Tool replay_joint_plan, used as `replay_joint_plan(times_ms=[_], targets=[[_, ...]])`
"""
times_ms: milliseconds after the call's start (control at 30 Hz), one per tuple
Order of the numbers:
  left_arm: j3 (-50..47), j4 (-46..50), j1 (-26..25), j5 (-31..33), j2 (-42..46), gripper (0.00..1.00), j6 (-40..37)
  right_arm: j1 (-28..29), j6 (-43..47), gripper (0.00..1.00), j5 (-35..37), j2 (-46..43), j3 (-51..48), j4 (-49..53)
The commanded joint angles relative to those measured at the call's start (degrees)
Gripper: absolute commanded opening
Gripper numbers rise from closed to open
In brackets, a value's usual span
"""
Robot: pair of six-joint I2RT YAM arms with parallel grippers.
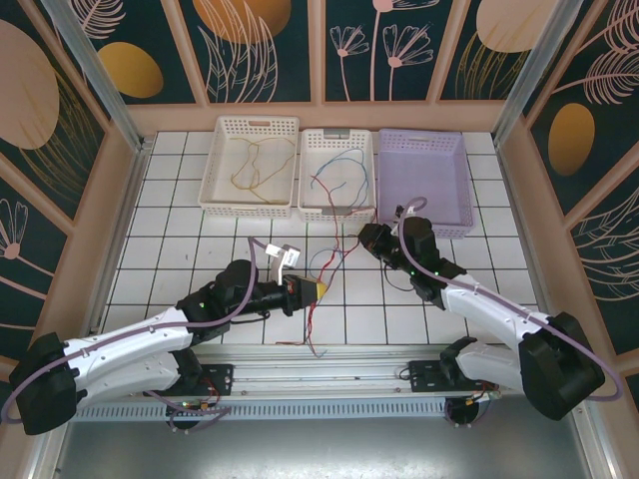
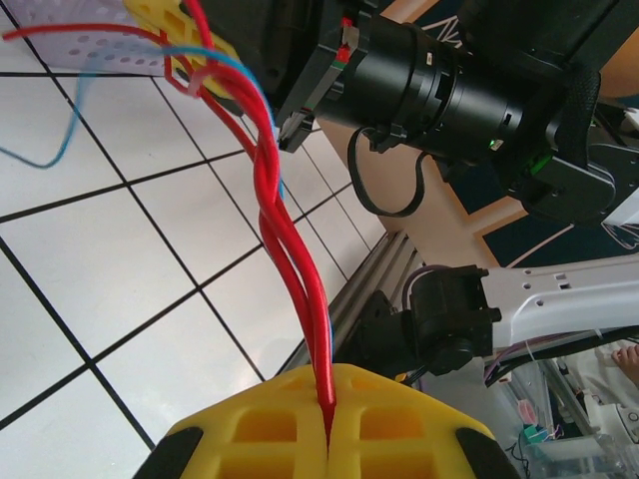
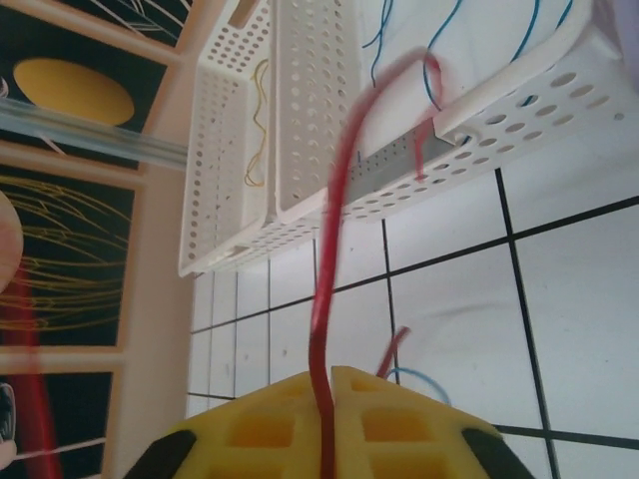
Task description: Untangle the cables
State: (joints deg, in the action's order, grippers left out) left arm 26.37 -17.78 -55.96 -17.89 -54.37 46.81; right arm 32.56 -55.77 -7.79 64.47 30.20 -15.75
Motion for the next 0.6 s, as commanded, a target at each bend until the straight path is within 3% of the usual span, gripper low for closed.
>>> replay_joint_plan(times_ms=[0, 167, 400, 567], targets=[[0.5, -1.6, -0.3, 1.0, 2.0, 0.00, -1.0, -0.6, 1.5, 0.00, 3.6, -2.3, 2.2, 3.6], [0.9, 3.6, -0.3, 4.1, 5.7, 0.00, -3.0, -0.9, 4.8, 0.00, 8.4, -6.2, 3.6, 11.6], [1.4, 10.2, -0.4, 7.9, 9.4, 0.00, -5.1, -9.9, 8.7, 0.00, 9.1, -12.1, 3.6, 18.4], [2.7, 15.0, -0.3, 11.1, 10.6, 0.00, -6.8, -12.3, 11.9, 0.00, 9.4, -13.4, 4.9, 22.1]])
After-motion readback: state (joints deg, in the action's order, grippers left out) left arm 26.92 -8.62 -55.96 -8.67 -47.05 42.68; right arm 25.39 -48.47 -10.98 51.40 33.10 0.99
